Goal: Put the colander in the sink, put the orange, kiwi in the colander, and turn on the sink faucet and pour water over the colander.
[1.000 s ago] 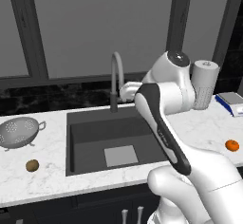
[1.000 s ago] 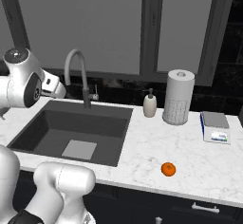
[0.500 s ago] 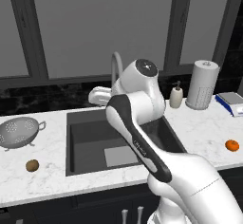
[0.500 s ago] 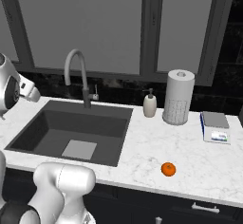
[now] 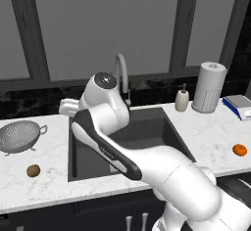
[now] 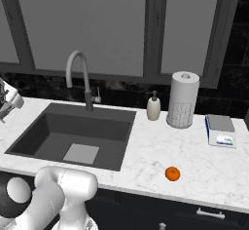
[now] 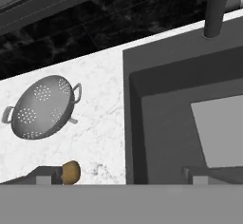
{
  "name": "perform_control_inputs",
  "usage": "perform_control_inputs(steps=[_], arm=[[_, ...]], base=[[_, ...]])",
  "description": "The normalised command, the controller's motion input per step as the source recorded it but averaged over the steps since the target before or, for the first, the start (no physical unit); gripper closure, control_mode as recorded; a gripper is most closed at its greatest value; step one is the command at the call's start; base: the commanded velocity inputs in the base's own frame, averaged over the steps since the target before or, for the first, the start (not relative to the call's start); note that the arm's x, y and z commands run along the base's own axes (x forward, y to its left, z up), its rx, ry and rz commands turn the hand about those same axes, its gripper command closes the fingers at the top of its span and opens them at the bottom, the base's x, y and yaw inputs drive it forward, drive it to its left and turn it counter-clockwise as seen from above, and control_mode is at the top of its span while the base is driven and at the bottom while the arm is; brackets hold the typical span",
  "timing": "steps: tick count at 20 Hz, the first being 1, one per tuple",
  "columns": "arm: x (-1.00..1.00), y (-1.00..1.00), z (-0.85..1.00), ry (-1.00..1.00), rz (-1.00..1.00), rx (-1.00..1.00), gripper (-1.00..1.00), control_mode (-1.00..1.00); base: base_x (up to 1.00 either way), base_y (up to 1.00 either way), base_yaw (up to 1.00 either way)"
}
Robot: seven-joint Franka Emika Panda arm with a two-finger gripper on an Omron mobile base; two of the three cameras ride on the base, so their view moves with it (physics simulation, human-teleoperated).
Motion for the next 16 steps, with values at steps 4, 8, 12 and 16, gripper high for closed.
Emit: perform_control_inputs(steps=[4, 8, 12, 16], arm=[[0.68, 0.45, -0.49, 0.25, 0.0, 0.0, -1.0, -1.0], [0.61, 0.37, -0.41, 0.24, 0.0, 0.0, -1.0, -1.0], [0.17, 0.67, -0.22, 0.03, 0.0, 0.0, -1.0, -1.0], [0.0, 0.66, -0.13, -0.02, -0.03, 0.0, -1.0, -1.0]], base=[[0.0, 0.0, 0.0], [0.0, 0.0, 0.0], [0.0, 0.0, 0.0], [0.0, 0.0, 0.0]])
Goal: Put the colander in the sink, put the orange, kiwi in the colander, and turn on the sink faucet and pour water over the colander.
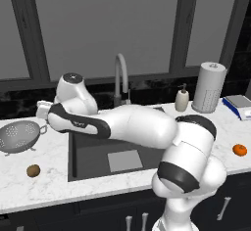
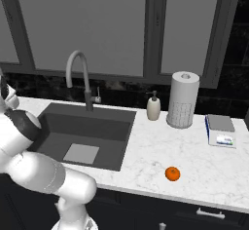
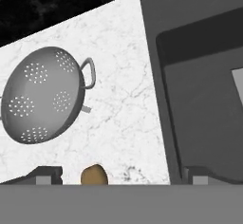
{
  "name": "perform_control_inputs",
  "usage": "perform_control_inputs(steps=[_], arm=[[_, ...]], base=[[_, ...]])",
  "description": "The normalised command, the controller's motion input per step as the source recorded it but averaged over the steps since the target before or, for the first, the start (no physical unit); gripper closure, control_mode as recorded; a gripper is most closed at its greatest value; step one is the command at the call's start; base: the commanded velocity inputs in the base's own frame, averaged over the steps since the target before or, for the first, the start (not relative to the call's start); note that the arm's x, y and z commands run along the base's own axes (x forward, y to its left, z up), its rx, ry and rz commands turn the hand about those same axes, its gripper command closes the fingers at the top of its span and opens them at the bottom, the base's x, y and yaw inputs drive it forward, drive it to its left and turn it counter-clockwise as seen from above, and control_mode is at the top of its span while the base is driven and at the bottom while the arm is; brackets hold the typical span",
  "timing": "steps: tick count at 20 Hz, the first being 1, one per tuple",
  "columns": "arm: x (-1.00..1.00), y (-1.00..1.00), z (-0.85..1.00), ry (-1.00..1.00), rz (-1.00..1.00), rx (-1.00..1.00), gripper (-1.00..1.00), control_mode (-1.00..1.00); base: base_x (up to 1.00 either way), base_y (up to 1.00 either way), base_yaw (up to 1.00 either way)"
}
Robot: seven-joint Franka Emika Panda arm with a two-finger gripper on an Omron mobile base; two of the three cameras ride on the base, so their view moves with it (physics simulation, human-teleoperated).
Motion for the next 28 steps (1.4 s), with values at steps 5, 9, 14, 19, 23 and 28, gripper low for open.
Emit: perform_control_inputs(steps=[5, 9, 14, 19, 23, 28], arm=[[0.1, 0.42, -0.34, 0.0, -0.03, 0.0, -1.0, -1.0], [0.1, 0.24, -0.44, 0.0, -0.04, 0.0, -1.0, -1.0], [0.06, 0.24, -0.28, 0.0, -0.05, 0.0, -1.0, -1.0], [0.26, 0.32, -0.02, -0.01, -0.05, 0.0, -1.0, -1.0], [0.39, 0.4, -0.08, 0.0, -0.04, 0.0, -1.0, -1.0], [0.35, 0.47, -0.04, -0.01, -0.04, 0.0, -1.0, -1.0]], base=[[0.0, 0.0, 0.0], [0.0, 0.0, 0.0], [0.0, 0.0, 0.0], [0.0, 0.0, 0.0], [0.0, 0.0, 0.0], [0.0, 0.0, 0.0]])
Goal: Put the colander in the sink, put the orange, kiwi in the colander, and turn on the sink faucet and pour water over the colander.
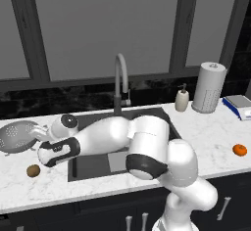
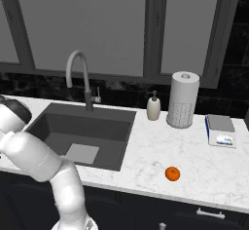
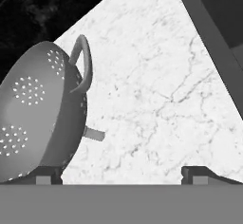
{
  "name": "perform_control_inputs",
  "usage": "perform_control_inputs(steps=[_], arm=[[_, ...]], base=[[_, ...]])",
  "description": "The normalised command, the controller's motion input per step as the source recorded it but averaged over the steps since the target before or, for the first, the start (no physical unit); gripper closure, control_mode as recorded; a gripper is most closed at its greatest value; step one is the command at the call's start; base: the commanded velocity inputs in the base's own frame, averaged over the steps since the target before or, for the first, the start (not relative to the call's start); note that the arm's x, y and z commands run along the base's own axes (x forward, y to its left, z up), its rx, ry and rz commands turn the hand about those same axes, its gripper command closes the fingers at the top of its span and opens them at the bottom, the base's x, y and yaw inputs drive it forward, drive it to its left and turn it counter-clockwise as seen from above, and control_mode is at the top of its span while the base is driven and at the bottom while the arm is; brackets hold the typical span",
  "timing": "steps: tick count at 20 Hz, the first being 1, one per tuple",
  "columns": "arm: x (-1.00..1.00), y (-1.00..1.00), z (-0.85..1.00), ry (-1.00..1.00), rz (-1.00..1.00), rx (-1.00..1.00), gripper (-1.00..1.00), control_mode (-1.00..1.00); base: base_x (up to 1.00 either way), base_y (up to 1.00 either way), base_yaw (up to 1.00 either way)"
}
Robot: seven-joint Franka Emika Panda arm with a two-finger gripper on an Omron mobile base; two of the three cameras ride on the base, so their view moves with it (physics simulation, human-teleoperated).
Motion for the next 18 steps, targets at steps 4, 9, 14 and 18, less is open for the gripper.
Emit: perform_control_inputs(steps=[4, 9, 14, 18], arm=[[0.27, 0.53, 0.07, -0.14, -0.04, 0.0, -1.0, -1.0], [-0.02, 0.16, 0.18, -0.2, 0.0, 0.0, -1.0, -1.0], [-0.08, 0.04, 0.35, -0.22, 0.0, 0.02, -1.0, -1.0], [0.0, 0.21, 0.69, -0.22, 0.0, 0.02, -1.0, -1.0]], base=[[0.0, 0.0, 0.0], [0.0, 0.0, 0.0], [0.0, 0.0, 0.0], [0.0, 0.0, 0.0]])
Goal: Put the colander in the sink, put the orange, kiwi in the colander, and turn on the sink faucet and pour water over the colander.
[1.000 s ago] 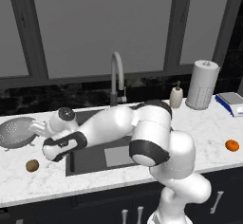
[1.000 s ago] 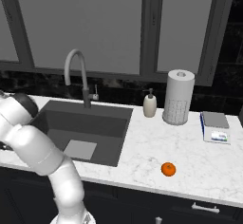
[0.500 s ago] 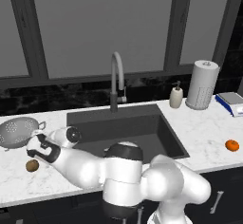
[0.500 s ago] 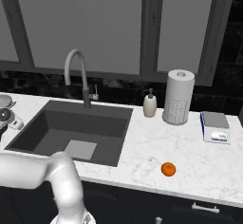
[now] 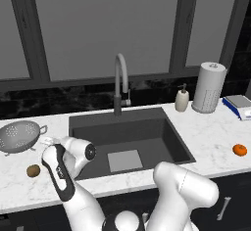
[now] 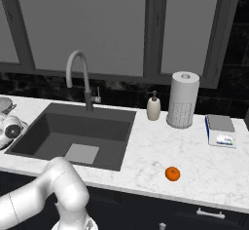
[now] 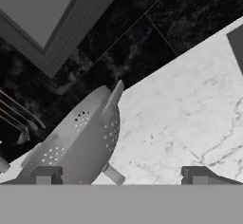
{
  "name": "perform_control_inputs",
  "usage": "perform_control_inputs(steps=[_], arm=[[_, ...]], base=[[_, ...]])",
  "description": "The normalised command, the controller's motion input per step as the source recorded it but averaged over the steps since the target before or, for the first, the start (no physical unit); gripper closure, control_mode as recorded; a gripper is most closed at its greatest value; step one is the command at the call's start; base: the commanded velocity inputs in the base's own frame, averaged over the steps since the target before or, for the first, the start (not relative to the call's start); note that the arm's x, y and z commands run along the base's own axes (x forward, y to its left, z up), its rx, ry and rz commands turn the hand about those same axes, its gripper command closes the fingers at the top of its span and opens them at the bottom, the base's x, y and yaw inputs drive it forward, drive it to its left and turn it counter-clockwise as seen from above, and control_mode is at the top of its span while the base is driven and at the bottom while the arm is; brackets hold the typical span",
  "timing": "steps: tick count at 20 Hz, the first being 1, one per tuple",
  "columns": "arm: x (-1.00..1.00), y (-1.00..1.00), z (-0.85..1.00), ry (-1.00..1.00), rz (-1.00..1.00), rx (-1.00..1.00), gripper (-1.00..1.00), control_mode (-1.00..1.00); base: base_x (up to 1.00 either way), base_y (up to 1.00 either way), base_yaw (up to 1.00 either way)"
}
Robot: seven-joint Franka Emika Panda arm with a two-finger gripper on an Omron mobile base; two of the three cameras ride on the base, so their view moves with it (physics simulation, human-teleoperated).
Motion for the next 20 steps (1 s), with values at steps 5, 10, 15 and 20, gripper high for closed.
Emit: perform_control_inputs(steps=[5, 10, 15, 20], arm=[[0.0, 0.38, 0.68, -0.1, 0.0, 0.0, -1.0, -1.0], [0.01, 0.29, 0.35, 0.07, 0.0, 0.06, -1.0, -1.0], [0.32, 0.35, 0.0, 0.54, -0.07, 0.01, -1.0, -1.0], [0.46, 0.45, 0.0, 0.61, -0.1, -0.01, -1.0, -1.0]], base=[[0.0, 0.0, 0.0], [0.0, 0.0, 0.0], [0.0, 0.0, 0.0], [0.0, 0.0, 0.0]])
